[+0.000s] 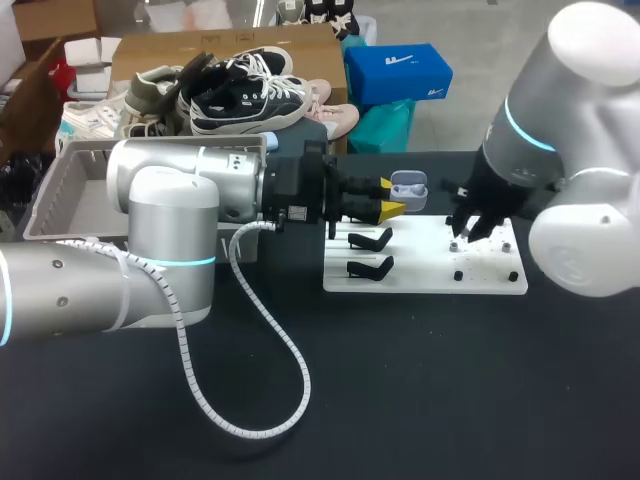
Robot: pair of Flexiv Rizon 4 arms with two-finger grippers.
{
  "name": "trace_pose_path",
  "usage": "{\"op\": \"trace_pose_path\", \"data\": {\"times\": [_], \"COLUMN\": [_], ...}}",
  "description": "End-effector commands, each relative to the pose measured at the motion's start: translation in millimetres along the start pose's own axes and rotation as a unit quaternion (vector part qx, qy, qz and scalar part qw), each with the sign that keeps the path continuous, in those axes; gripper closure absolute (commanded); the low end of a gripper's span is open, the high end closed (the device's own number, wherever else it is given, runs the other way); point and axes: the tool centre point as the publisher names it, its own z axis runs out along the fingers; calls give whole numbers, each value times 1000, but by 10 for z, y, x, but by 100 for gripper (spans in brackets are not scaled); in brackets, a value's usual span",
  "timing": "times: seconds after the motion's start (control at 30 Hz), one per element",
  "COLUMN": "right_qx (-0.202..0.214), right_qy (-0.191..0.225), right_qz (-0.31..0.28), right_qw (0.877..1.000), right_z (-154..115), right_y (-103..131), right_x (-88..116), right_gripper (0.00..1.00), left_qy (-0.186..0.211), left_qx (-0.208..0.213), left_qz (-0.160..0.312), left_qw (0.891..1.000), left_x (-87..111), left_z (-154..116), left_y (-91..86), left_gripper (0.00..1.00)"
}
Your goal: Pick up each earbud case from the left stands, insert the matching earbuds, close the lid, and place the case in the box.
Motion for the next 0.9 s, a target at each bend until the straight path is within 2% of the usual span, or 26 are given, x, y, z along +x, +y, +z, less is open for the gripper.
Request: {"op": "trace_pose_path", "data": {"times": [0.03, 0.13, 0.3, 0.33, 0.4, 0.43, 0.6, 0.73, 0.8, 0.83, 0.9], "right_qx": [-21, -36, -32, -53, -45, -62, -74, -96, -100, -102, -104], "right_qy": [-21, -20, -16, -12, -6, -1, 19, 30, 36, 37, 43], "right_qz": [-12, -29, -67, -82, -108, -137, -231, -317, -342, -368, -396], "right_qw": [999, 999, 997, 995, 993, 989, 970, 943, 934, 923, 911], "right_z": [-240, -380, -687, -785, -910, -1009, -1321, -1555, -1621, -1670, -1722], "right_y": [-90, -82, -25, 0, 37, 66, 228, 379, 428, 472, 536], "right_x": [152, 212, 327, 357, 393, 418, 487, 537, 542, 549, 557], "right_gripper": [100, 100, 100, 100, 100, 100, 100, 100, 100, 100, 100], "left_qy": [-1, -1, -1, -1, -1, -1, -1, -1, -1, -1, -1], "left_qx": [-1, -1, -1, -1, -1, -1, -1, -1, -1, -1, -1], "left_qz": [1, 1, 1, 1, 1, 1, 1, 1, 1, 1, 1], "left_qw": [1000, 1000, 1000, 1000, 1000, 1000, 1000, 1000, 1000, 1000, 1000], "left_x": [8, 8, 8, 8, 8, 8, 8, 8, 8, 8, 8], "left_z": [3, 3, 3, 3, 3, 3, 3, 3, 3, 3, 3], "left_y": [-3, -3, -3, -3, -3, -3, -3, -3, -3, -3, -3], "left_gripper": [100, 100, 100, 100, 100, 100, 100, 100, 100, 100, 100]}}
